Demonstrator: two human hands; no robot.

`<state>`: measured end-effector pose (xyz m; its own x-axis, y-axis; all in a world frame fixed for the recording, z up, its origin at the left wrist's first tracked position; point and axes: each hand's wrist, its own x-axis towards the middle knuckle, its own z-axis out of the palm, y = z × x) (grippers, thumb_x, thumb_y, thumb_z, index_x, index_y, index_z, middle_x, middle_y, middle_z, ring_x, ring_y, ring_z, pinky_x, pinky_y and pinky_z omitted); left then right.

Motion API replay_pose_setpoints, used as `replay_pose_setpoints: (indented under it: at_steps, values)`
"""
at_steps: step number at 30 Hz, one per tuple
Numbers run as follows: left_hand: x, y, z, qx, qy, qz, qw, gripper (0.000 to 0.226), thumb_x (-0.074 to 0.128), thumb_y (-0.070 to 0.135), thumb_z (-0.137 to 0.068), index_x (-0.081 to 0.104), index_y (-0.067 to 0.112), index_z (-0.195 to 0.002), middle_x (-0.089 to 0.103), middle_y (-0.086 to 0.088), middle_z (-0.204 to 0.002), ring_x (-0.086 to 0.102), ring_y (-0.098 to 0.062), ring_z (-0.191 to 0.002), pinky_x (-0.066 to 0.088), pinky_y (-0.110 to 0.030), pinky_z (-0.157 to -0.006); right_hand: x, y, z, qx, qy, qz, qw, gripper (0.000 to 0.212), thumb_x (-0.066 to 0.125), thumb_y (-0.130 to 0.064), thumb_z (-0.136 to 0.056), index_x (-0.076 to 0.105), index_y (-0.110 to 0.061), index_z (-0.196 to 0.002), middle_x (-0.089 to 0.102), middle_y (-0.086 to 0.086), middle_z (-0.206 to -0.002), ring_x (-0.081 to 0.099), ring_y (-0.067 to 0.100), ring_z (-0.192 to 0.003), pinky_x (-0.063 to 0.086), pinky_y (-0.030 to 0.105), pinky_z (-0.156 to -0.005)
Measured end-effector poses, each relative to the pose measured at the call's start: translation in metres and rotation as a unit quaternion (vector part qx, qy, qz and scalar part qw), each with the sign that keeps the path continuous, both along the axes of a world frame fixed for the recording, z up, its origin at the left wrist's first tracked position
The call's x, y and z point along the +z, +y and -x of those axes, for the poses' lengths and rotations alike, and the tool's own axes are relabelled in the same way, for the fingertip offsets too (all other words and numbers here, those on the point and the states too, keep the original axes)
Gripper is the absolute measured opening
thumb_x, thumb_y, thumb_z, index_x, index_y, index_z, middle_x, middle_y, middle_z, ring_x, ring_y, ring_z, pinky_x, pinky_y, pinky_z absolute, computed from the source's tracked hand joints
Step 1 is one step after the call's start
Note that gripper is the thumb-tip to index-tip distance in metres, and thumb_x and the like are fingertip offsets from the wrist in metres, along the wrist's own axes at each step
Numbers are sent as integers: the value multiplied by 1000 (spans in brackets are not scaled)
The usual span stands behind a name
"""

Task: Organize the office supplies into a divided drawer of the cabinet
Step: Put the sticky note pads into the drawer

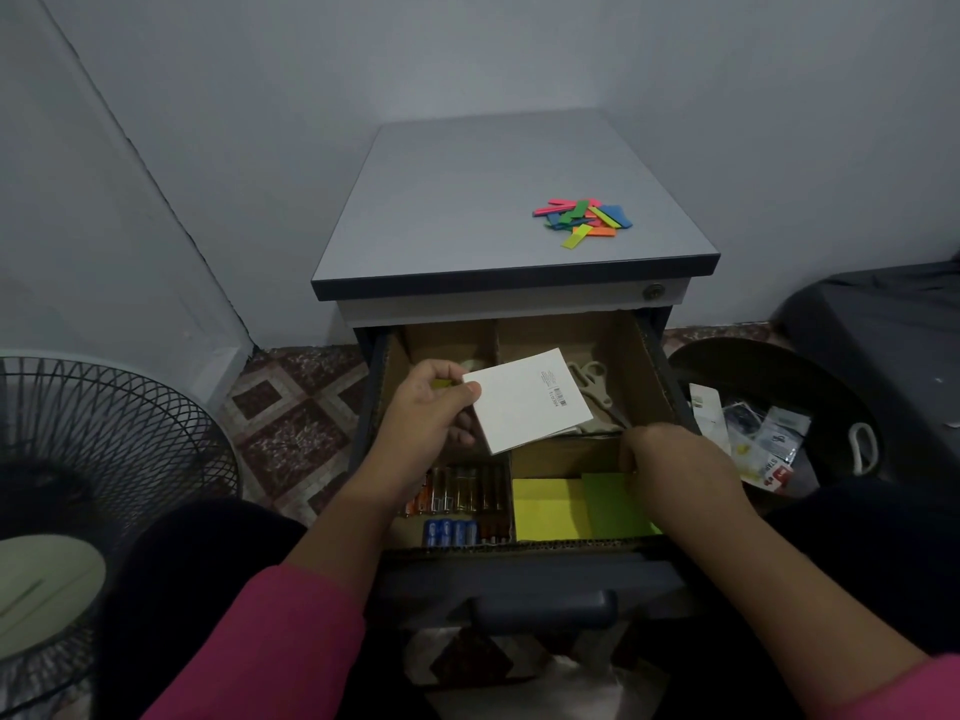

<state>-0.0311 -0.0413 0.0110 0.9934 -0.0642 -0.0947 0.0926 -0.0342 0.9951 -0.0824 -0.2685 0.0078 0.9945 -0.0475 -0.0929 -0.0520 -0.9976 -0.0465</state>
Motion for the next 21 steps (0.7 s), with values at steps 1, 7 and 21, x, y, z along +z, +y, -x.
replay_pose_setpoints:
  at_steps: [1,7,21]
  values:
    - [0,0,0,1,0,0,1000,13,56,10,-93,54,8,-106,69,-9,-93,59,-14,-67,49,-28,-59,-1,1,-1,3,21,-2,1000,15,53,-12,-87,62,-20,-96,61,1,-97,62,23,-89,50,31,-71]
    - [-2,-1,-1,0,-1,1,1000,10,56,9,-93,55,9,-104,69,-7,-91,59,-13,-66,50,-27,-58,-6,8,-11,33,158,9,987,42,73,-42,-78,60,-17,-109,61,4,-114,60,24,-106,49,34,-86]
    - [-3,0,0,-4,1,10,1000,9,56,9,-94,55,10,-102,68,-10,-95,59,-15,-69,50,-28,-58,-16,11,-19,10,205,-37,978,54,56,-54,-89,58,-11,-120,60,10,-122,57,26,-112,47,35,-93]
